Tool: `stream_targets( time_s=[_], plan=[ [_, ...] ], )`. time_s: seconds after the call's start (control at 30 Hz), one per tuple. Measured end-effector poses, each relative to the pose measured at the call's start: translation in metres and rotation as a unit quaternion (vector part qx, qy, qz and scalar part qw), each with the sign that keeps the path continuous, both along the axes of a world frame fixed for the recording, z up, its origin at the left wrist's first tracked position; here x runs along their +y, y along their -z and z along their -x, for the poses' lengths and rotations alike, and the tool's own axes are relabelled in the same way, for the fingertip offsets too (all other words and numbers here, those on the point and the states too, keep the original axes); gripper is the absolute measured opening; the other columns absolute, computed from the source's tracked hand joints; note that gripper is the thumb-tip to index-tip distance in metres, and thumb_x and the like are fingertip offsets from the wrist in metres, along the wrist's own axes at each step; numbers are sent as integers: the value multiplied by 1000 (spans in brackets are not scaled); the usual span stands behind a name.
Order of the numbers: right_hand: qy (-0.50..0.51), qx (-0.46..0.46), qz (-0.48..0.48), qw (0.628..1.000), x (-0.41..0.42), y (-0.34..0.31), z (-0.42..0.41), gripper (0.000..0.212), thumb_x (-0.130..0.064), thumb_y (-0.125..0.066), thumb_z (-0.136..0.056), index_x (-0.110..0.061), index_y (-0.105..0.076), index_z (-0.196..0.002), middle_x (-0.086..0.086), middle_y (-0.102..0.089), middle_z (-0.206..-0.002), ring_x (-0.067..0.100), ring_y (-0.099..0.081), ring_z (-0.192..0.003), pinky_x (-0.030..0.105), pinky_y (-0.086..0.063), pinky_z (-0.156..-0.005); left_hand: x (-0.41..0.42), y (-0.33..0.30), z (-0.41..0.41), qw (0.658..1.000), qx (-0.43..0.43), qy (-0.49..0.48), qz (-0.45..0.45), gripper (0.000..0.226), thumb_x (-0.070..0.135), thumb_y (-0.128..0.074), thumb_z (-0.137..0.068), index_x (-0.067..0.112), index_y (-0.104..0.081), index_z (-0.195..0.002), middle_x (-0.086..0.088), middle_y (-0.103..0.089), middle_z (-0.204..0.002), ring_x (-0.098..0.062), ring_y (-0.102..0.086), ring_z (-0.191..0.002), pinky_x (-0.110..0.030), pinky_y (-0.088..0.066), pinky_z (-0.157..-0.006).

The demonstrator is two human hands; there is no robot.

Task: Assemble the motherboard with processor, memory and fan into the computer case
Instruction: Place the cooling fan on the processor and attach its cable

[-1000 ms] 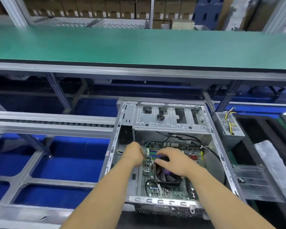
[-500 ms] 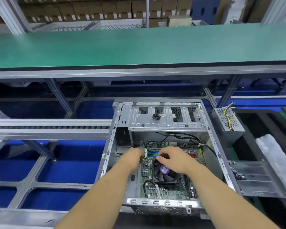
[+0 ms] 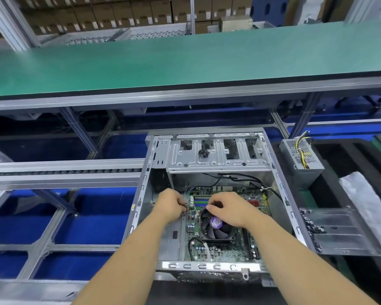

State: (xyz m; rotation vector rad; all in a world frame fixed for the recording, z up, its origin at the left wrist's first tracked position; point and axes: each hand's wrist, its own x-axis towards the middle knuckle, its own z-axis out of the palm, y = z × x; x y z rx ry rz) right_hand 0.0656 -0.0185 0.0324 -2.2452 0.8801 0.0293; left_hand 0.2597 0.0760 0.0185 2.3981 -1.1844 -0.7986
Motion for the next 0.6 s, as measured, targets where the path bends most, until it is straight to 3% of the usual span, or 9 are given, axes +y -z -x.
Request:
stream_targets(
  time_s=[0.13, 0.3, 0.5, 0.6],
  plan=[
    [1, -2, -5, 1000, 0, 0, 1, 23, -43, -56, -100, -25, -71, -103, -4, -69, -101, 18, -66, -91, 42, -56, -87, 3, -1, 1, 998, 56, -28, -17, 9, 0, -76, -82, 8, -73, -79, -2, -65, -66, -14, -62, -62, -22, -49, -58],
    [7, -8, -9, 1000, 1, 0, 2, 22, -41, -57, -99, -25, -71, -102, -8, -68, -101, 17, -66, -91, 41, -56, -87, 6, 0, 3, 997, 63, -35, -18, 8, 3, -78, -82, 10, -73, -80, 1, -64, -64, -6, -57, -54, -17, -44, -52],
    [7, -11, -13, 1000, 2, -1, 3, 22, -41, -56, -99, -25, -71, -102, -7, -69, -99, 18, -66, -90, 38, -56, -84, 9, -1, 4, 998, 48, -39, -22, 17, -13, -62, -86, -1, -74, -89, -14, -70, -84, -15, -63, -64, -17, -49, -52],
    [6, -12, -13, 1000, 3, -1, 3, 23, -41, -56, -100, -25, -72, -103, -8, -68, -99, 15, -65, -89, 37, -55, -83, 9, -3, 6, 999, 28, -19, -17, 18, -10, -62, -88, 2, -75, -93, -13, -70, -87, -14, -63, -68, -16, -49, -56]
  ],
)
